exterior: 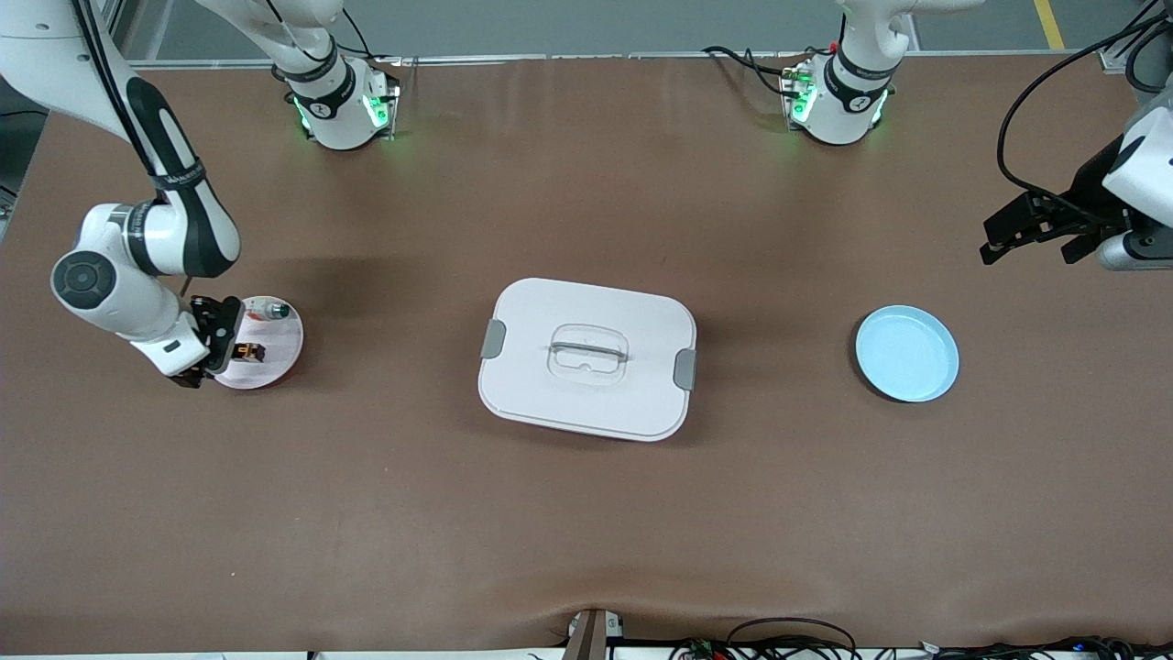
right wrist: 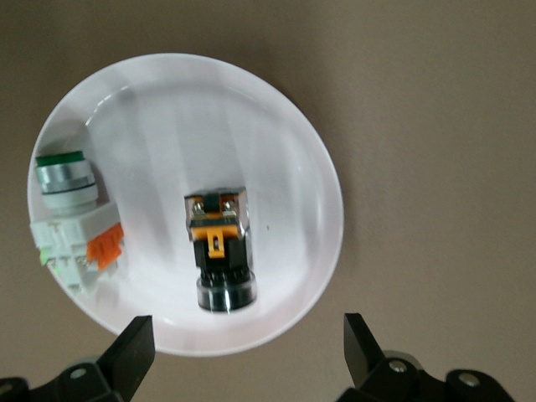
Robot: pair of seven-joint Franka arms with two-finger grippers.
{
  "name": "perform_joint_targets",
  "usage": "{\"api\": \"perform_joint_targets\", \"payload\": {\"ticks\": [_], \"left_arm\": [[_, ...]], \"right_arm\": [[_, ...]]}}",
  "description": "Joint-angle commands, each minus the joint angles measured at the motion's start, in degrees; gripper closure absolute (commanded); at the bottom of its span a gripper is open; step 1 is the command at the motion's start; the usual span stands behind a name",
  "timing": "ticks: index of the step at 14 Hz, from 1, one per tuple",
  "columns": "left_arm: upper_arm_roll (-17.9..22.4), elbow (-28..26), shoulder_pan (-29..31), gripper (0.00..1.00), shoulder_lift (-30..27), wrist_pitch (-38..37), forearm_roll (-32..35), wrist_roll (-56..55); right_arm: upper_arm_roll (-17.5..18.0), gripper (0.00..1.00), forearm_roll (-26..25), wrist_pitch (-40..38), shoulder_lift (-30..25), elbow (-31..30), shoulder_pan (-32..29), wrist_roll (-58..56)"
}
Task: Transfer orange switch to right arm and place
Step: 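Open the right gripper to release the switch on the plate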
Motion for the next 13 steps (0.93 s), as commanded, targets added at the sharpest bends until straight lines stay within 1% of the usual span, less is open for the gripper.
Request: {"api": "perform_joint_targets", "payload": {"ticks": [1,2,3,4,5,7,8,10,11,13], "left_arm": [[0.28,1.17,-0.25,0.0,0.29,-1.25,1.22,0.68],[0.28,1.17,-0.25,0.0,0.38,-1.25,1.22,0.68],[0.28,1.17,-0.25,0.0,0.38,-1.25,1.22,0.68],[0.28,1.25,-0.25,0.0,0.56,-1.25,1.22,0.68],[0.28,1.25,-0.16,0.0,0.56,-1.25,1.22,0.68],[0.28,1.34,-0.16,0.0,0.56,-1.25,1.22,0.68],[0.28,1.34,-0.16,0.0,0.56,-1.25,1.22,0.68],[0.28,1.34,-0.16,0.0,0.56,-1.25,1.22,0.68],[0.28,1.34,-0.16,0.0,0.56,-1.25,1.31,0.77],[0.28,1.17,-0.24,0.0,0.73,-1.51,2.79,2.51]], "right_arm": [[0.8,0.0,-1.09,-8.45,-0.77,5.66,0.55,1.25],[0.8,0.0,0.48,-9.26,-0.68,6.98,0.46,1.42],[0.72,0.0,3.8,-9.45,-0.68,7.87,0.29,2.9],[0.72,0.0,5.66,-9.54,-0.77,8.57,0.38,3.96],[0.72,0.0,6.2,-9.97,-0.77,9.71,0.64,5.36],[0.8,0.0,6.3,-13.65,-0.68,12.26,1.51,11.06],[0.89,0.0,7.08,-13.84,-0.68,12.36,1.61,14.83],[0.89,0.0,11.2,-14.28,-1.03,12.45,2.57,21.26],[0.81,0.0,12.35,-15.33,-1.82,12.45,2.66,26.51],[0.89,0.0,12.54,-18.22,-3.75,12.45,3.01,32.78]]}}
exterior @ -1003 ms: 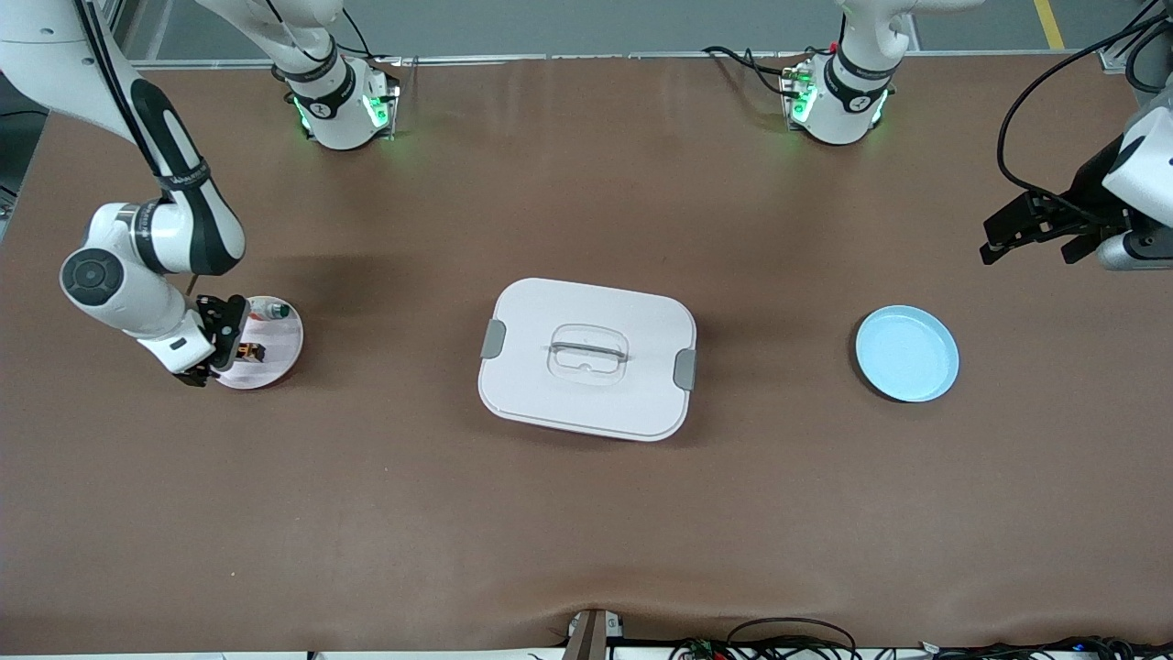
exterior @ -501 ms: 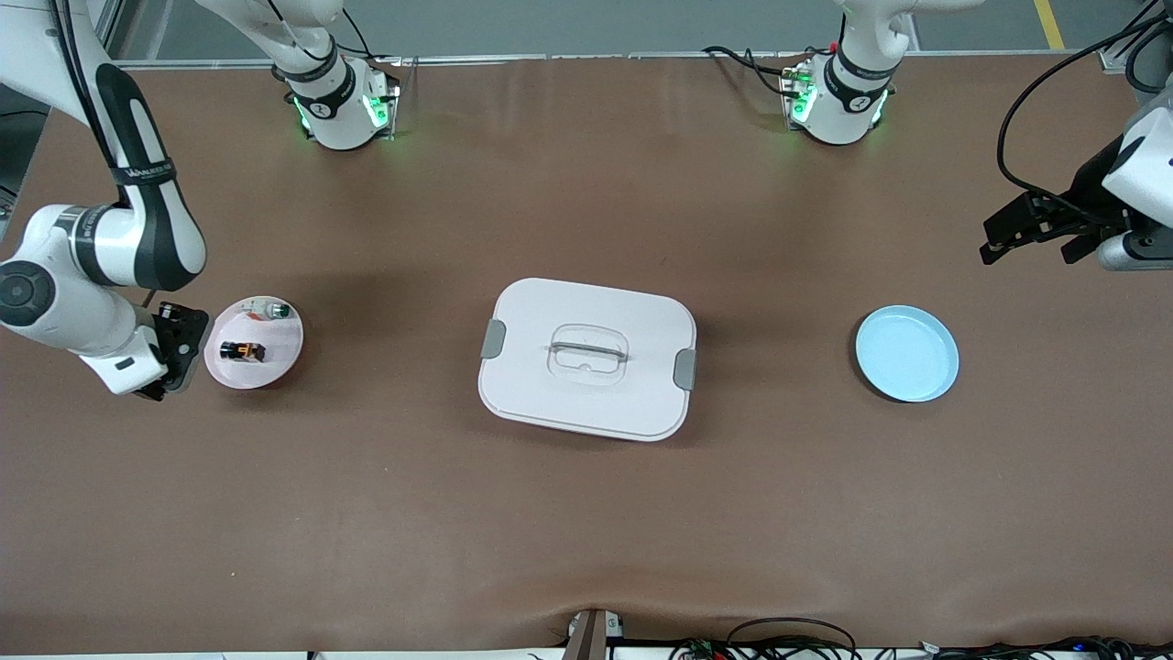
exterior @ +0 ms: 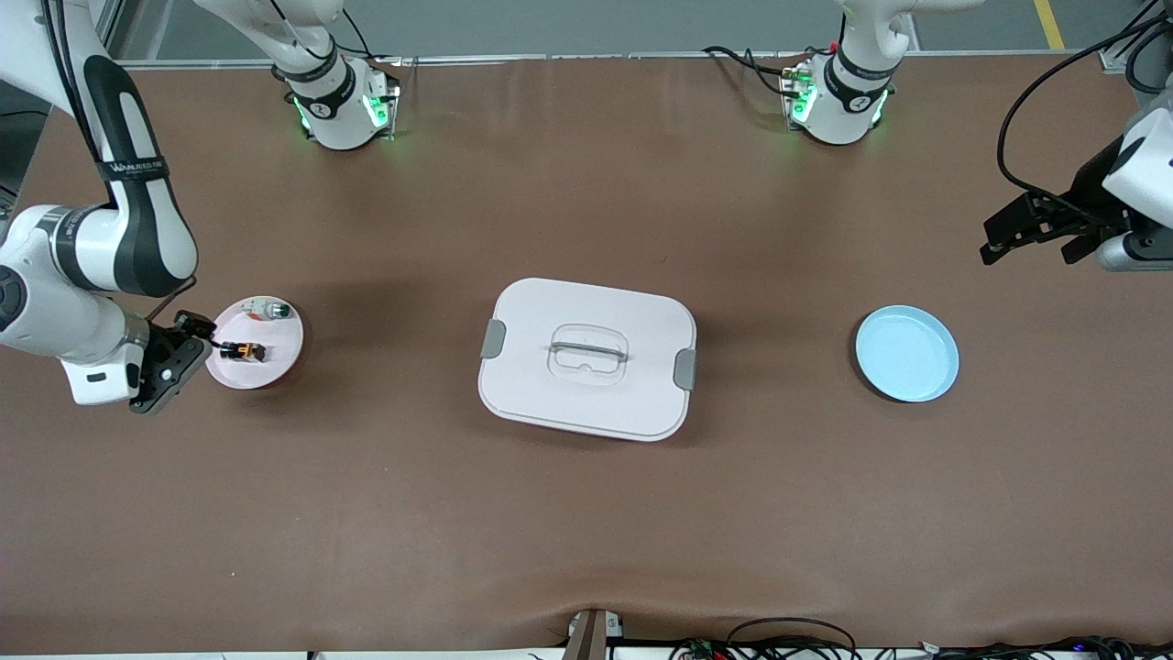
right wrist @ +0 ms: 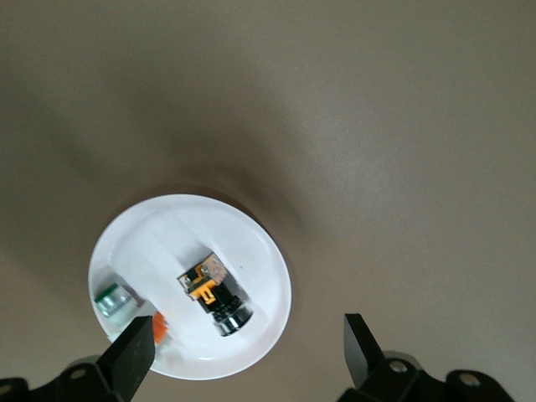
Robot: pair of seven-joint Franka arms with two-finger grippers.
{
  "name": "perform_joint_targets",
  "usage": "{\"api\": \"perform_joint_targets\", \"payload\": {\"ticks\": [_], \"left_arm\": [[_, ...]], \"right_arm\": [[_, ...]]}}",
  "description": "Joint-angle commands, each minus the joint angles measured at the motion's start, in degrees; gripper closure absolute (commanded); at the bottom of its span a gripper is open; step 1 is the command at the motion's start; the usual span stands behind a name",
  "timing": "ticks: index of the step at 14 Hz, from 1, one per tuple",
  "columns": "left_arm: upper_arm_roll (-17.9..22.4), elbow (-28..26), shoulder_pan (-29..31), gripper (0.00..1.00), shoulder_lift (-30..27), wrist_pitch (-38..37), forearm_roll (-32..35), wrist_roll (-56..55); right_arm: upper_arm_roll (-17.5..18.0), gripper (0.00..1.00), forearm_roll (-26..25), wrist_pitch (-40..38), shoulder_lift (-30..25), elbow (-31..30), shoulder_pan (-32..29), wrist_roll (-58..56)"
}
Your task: Transfer orange switch to right arm and place
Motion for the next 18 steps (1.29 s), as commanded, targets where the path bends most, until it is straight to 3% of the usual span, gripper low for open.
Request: {"api": "perform_joint_targets", "payload": {"ticks": [1,5,9,12,18], "left_arm": [[0.27,0.99,-0.37,0.0,0.8,-2.09,3.12,3.82],[0.18,0.91,-0.28,0.0,1.33,-4.73,3.04,3.84],[0.18,0.73,-0.28,0.0,1.42,-6.05,3.04,3.92],[0.18,0.82,-0.28,0.0,1.42,-6.05,3.12,3.92],[0.18,1.08,-0.28,0.0,1.42,-5.96,3.04,4.01]], "right_arm": [[0.03,0.0,1.59,-3.5,-3.56,-0.14,1.19,7.34],[-0.5,0.0,9.32,-3.33,-5.32,-0.14,1.72,13.75],[-1.46,0.0,7.31,-3.5,-5.85,0.13,6.81,28.51],[-3.39,0.0,5.11,-6.75,-8.04,1.26,9.19,30.12],[-2.87,0.0,5.28,-13.16,-12.53,1.79,9.99,38.28]]}}
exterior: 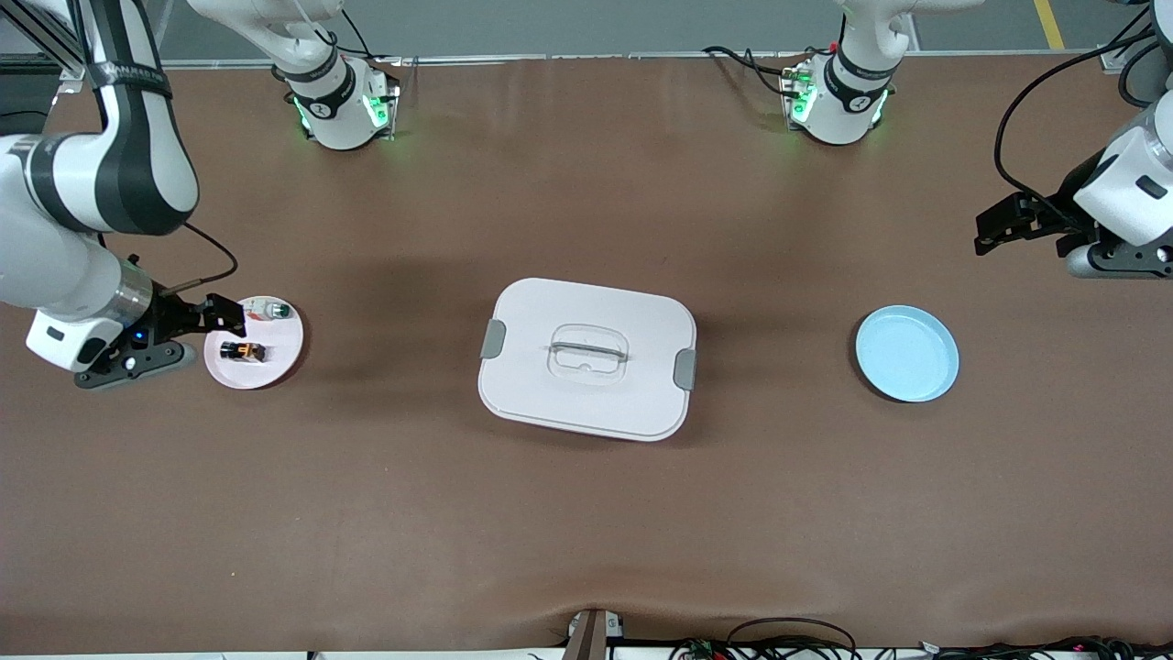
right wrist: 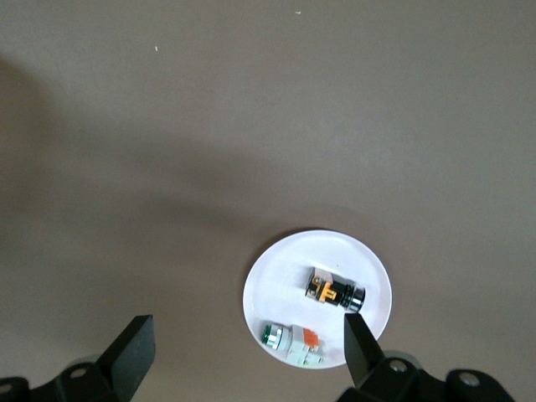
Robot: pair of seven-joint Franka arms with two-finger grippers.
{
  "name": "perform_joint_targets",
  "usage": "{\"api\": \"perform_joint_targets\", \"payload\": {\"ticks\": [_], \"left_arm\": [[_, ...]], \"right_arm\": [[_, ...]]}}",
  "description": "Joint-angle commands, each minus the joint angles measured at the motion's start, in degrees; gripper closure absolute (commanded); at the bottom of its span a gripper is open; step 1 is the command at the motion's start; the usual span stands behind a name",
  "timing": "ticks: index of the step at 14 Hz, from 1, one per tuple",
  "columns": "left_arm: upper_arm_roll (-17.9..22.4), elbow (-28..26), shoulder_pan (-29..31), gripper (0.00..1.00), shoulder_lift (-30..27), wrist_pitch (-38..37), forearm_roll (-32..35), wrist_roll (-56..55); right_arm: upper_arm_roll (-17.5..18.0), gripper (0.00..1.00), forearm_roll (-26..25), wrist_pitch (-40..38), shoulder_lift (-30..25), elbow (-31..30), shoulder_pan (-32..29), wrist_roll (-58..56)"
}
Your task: Transfer orange switch to right arm and place
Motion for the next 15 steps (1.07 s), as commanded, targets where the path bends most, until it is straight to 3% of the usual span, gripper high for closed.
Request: {"api": "perform_joint_targets", "payload": {"ticks": [1,6,9,15], "left_arm": [[0.18,1.22,-0.28,0.0,0.11,-1.03,1.11,0.74],[0.18,1.22,-0.28,0.0,0.11,-1.03,1.02,1.0],[0.18,1.31,-0.28,0.0,0.02,-1.03,0.94,1.0],[0.18,1.66,-0.45,0.0,0.02,-1.03,0.85,0.74]], "right_arm": [[-0.51,0.0,-0.83,-3.5,-2.88,0.32,0.69,4.65],[-1.3,0.0,0.66,-9.29,-6.32,1.28,0.16,6.25],[-1.48,0.0,2.06,-17.99,-5.62,8.74,-0.19,11.14],[-1.74,0.0,3.39,-27.32,-5.62,17.01,-0.72,15.65]]}}
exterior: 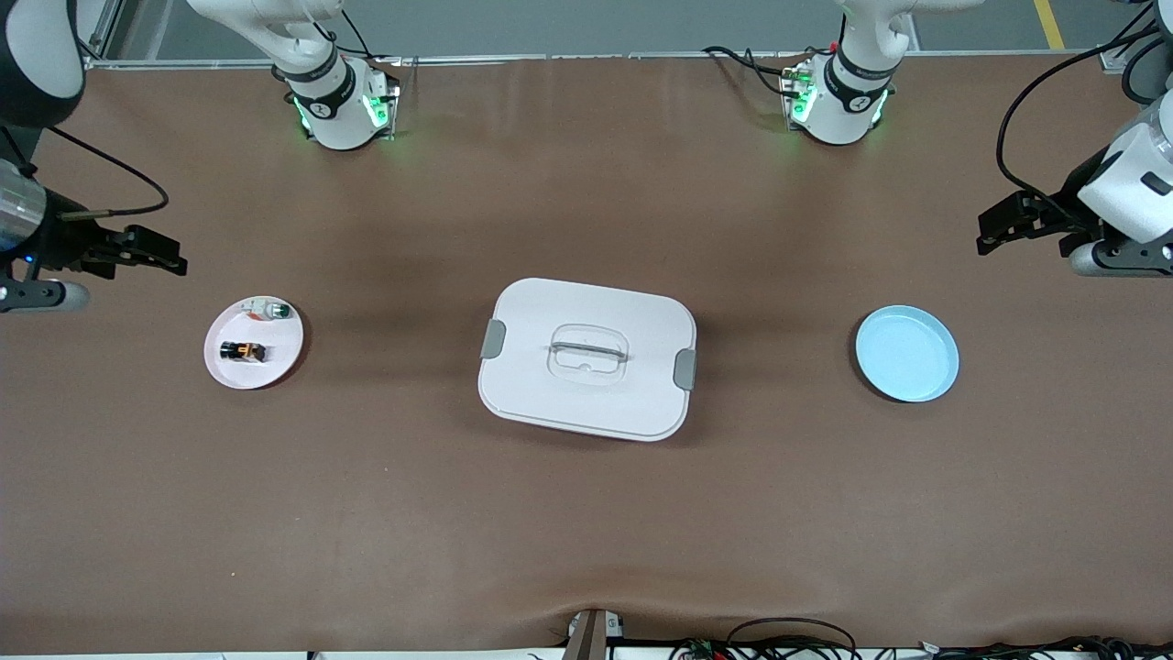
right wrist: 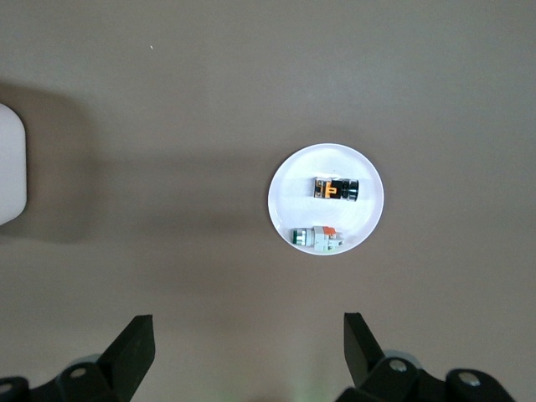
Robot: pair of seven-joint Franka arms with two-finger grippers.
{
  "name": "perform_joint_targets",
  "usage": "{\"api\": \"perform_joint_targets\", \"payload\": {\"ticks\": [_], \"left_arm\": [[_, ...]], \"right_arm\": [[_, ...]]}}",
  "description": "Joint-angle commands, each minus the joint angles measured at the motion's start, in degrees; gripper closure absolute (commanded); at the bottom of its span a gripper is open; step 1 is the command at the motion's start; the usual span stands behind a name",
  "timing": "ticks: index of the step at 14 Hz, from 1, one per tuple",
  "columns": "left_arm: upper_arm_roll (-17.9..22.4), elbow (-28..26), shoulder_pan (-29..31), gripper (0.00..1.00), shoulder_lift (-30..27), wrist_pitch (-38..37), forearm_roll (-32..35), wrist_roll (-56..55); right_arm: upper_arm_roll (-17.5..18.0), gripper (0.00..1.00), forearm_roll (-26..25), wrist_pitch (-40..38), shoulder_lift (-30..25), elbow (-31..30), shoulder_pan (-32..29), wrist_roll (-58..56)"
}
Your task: Transfer orange switch to right arm and place
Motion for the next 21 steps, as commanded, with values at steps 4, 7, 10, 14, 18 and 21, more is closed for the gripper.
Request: {"api": "perform_joint_targets", "payload": {"ticks": [4,7,10,14,18,21], "left_arm": [[0.18,1.02,-0.4,0.0,-0.07,-1.03,0.67,0.73],[0.18,1.02,-0.22,0.0,-0.07,-1.03,0.67,0.91],[0.18,1.02,-0.22,0.0,0.02,-1.03,0.67,1.0],[0.18,1.02,-0.13,0.0,0.02,-1.03,0.58,1.26],[0.19,1.02,-0.13,0.0,0.02,-1.03,0.58,1.26],[0.18,1.02,-0.13,0.0,0.02,-1.03,0.58,1.26]], "right_arm": [[-0.38,0.0,1.45,-4.79,0.38,6.51,-0.58,5.1],[-0.73,0.0,2.93,-5.32,0.38,9.33,-0.76,5.54],[-0.56,0.0,2.86,-5.32,0.38,10.66,-0.58,4.66],[-0.2,0.0,2.85,-5.41,0.38,12.49,-0.67,4.4],[-0.2,0.0,1.89,-5.41,0.38,13.12,-0.58,1.41],[0.06,0.0,-0.83,-5.41,0.29,13.73,-0.49,1.41]]}}
